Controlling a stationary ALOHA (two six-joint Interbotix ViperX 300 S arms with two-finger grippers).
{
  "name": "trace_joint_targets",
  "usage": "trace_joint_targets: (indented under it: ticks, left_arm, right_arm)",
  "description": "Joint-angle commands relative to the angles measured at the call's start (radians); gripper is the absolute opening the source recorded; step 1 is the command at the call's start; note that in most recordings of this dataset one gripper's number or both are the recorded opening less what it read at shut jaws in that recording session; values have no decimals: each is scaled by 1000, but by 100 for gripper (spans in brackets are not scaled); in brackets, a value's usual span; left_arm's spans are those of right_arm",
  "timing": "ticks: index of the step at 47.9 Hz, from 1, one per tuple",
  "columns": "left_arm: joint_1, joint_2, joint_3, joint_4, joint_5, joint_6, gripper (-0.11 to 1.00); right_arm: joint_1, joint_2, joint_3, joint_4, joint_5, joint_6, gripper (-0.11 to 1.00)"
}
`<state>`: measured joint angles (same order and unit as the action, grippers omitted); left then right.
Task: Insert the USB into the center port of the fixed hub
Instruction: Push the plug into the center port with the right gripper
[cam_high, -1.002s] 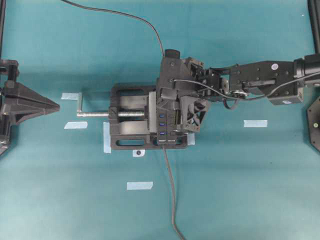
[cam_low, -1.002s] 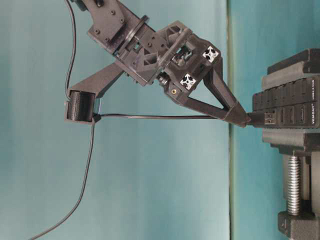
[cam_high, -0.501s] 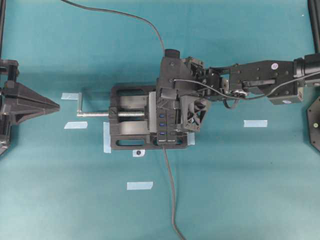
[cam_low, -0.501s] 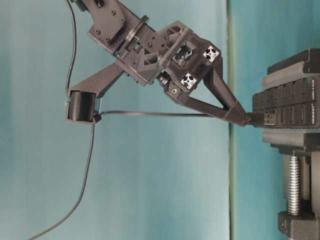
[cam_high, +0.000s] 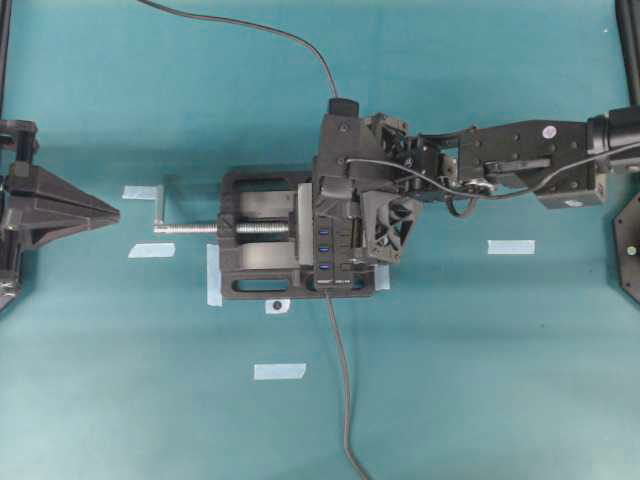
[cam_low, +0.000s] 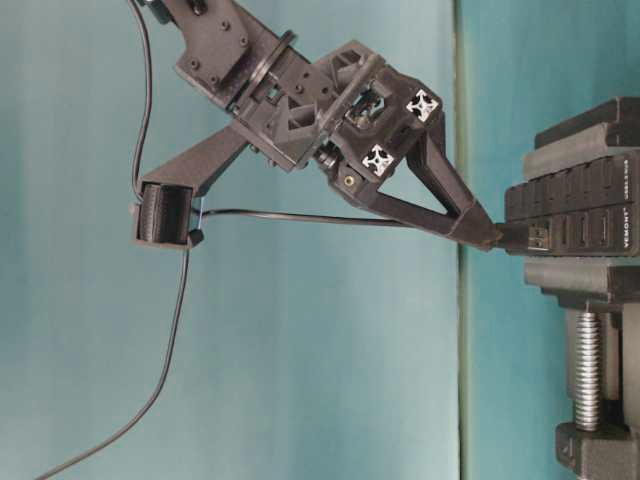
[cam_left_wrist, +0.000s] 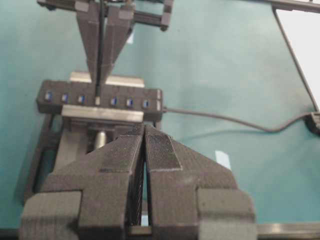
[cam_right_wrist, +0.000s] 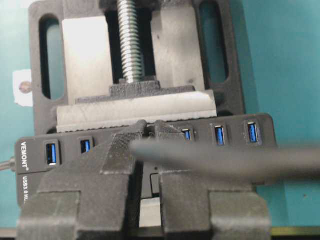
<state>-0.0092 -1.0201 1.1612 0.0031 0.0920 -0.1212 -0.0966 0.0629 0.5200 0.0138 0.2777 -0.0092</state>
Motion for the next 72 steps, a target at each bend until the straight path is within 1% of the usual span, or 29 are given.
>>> trace_joint_targets:
  ticks: [1, 17, 27, 72]
  left_arm:
    - [0, 5, -12, 2, -11, -2, 0]
    - [0, 5, -11, 2, -11, -2, 0]
    - [0, 5, -9, 2, -11, -2, 0]
    - [0, -12, 0, 2, -11, -2, 0]
  right_arm:
    - [-2, -15, -21, -2, 18, 6, 7]
    - [-2, -15, -38, -2, 32, 6, 7]
    - [0, -12, -63, -3, 81, 5, 7]
    - [12, 29, -69, 2, 83, 11, 7]
